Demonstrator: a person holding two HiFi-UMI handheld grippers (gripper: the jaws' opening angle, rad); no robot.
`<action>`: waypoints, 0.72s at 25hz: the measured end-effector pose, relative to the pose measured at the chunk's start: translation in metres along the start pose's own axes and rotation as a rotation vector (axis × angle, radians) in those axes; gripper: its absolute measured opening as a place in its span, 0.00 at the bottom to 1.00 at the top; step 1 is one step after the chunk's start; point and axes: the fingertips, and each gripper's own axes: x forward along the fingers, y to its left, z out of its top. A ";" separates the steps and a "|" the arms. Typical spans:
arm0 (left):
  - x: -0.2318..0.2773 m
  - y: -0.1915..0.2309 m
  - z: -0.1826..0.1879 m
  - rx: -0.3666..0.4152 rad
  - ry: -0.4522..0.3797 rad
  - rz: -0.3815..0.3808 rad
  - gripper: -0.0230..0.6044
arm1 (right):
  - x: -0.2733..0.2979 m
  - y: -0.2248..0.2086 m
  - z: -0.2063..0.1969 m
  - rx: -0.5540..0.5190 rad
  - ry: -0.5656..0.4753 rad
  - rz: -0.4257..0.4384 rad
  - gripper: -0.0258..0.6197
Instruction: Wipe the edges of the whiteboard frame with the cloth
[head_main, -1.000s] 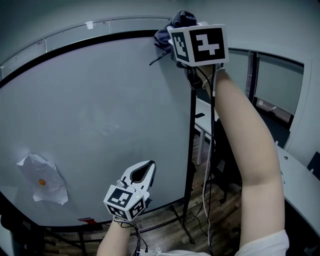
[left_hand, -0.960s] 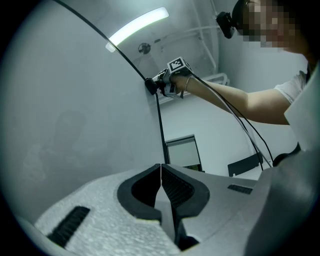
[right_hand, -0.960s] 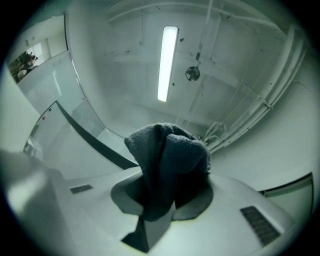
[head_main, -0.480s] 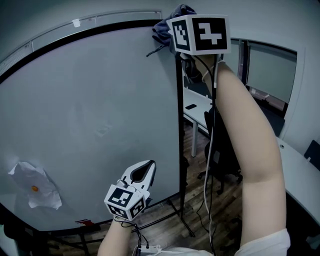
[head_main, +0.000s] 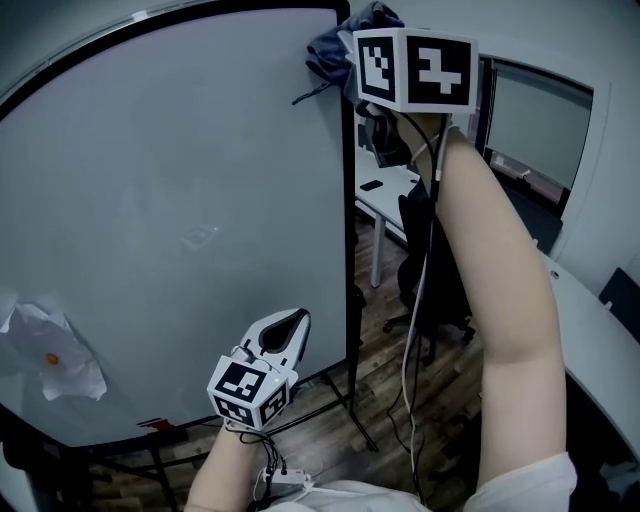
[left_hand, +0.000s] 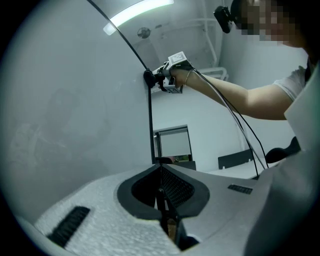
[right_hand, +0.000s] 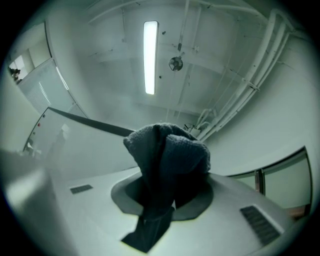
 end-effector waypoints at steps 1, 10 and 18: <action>0.001 -0.003 -0.005 0.019 0.017 -0.002 0.07 | -0.002 0.001 -0.006 0.008 0.008 0.001 0.16; 0.007 -0.013 -0.022 -0.019 0.033 -0.013 0.07 | -0.021 0.007 -0.058 0.018 0.065 -0.006 0.16; 0.008 -0.028 -0.036 -0.026 0.019 -0.019 0.07 | -0.043 0.017 -0.112 0.086 0.116 -0.003 0.16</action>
